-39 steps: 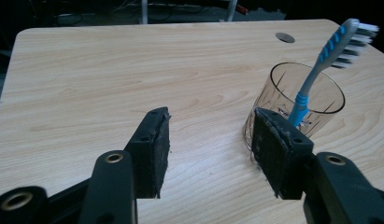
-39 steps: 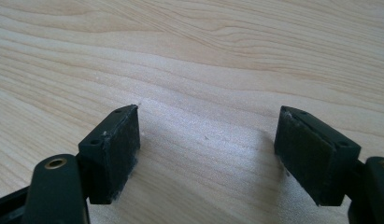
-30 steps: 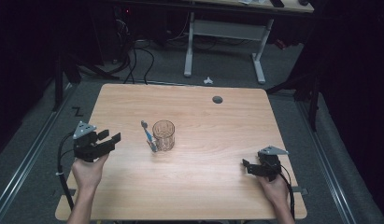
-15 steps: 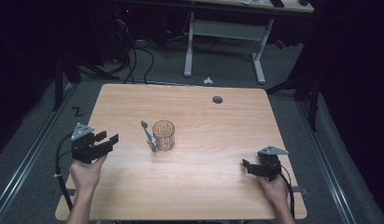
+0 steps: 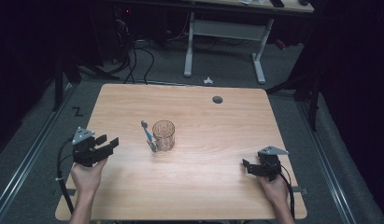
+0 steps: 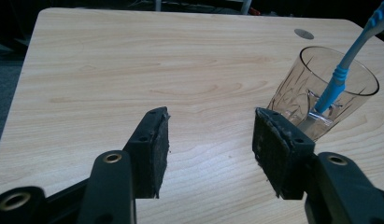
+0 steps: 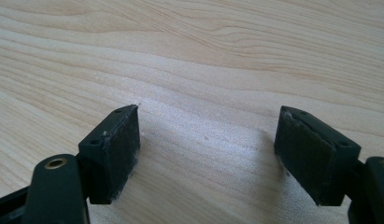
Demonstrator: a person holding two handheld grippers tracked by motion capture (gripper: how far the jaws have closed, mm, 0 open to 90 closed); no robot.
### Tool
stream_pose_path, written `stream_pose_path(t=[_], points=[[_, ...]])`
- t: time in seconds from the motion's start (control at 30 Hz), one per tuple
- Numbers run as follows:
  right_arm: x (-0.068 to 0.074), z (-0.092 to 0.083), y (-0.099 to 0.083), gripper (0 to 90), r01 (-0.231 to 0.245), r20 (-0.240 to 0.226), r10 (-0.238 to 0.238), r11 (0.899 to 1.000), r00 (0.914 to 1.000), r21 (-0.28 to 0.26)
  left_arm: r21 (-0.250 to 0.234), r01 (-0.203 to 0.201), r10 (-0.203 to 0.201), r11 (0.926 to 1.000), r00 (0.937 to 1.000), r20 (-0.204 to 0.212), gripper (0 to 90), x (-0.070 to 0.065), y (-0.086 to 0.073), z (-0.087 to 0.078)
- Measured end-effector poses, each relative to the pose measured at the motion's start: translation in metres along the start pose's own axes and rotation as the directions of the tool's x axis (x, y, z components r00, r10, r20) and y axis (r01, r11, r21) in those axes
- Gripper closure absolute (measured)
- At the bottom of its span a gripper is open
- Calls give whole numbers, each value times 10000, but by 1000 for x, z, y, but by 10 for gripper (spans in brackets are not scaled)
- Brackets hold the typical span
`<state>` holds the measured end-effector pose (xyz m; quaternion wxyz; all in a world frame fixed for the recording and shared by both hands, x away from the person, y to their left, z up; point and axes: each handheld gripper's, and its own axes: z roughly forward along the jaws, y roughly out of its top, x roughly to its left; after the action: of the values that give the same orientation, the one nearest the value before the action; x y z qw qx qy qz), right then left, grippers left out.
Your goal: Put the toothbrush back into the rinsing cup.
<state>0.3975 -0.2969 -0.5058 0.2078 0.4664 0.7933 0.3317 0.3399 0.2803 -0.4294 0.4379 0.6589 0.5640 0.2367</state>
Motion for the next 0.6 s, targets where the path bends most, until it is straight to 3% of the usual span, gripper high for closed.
stream_pose_path(t=[0.6], points=[[0,0,0,225,17,12,-17,10000,10000,-4,295,3,-3,9996,10000,-8,456,-6,-19,10]])
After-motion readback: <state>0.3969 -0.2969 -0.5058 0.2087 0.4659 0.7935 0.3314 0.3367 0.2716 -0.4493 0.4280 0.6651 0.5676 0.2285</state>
